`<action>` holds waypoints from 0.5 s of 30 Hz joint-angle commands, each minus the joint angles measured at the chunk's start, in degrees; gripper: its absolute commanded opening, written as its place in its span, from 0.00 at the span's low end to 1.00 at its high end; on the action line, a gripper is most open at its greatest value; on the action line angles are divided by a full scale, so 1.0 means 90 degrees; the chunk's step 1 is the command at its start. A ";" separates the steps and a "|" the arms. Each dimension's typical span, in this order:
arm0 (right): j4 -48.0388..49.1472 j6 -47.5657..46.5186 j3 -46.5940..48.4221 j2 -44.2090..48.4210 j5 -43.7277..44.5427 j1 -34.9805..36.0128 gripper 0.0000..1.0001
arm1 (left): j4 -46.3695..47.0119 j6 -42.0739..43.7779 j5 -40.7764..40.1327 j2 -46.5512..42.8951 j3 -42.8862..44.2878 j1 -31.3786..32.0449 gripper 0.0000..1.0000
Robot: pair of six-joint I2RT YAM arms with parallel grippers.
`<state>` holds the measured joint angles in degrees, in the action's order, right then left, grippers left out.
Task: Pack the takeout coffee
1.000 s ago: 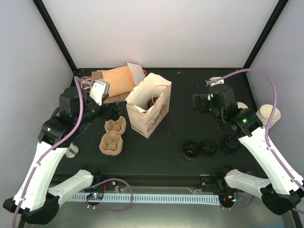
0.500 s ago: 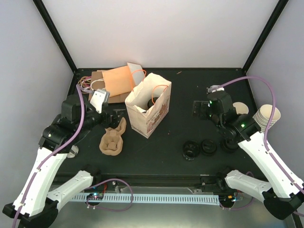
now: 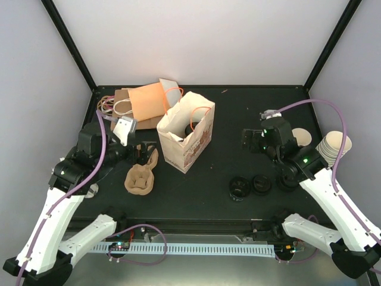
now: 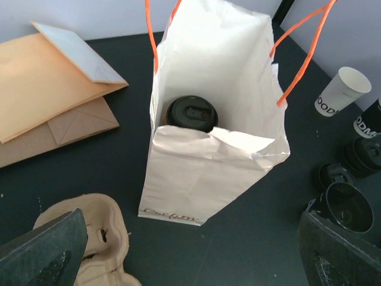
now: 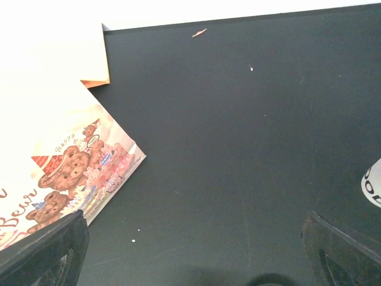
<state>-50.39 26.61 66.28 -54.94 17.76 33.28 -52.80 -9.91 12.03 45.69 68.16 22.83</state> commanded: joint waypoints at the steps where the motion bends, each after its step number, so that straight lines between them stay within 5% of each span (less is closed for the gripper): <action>1: -0.0061 0.0316 -0.0069 0.0089 -0.0207 -0.0035 1.00 | -0.0225 -0.0215 0.0084 -0.0130 -0.0121 -0.0037 0.99; 15: -0.1052 0.0156 -0.0847 0.0170 -0.2403 -0.0027 1.00 | -0.0253 -0.1771 0.1598 -0.1349 -0.1923 -0.0014 0.99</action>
<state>-55.81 28.53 59.94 -53.28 3.97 33.28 -54.65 -19.14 19.53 36.34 55.35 22.83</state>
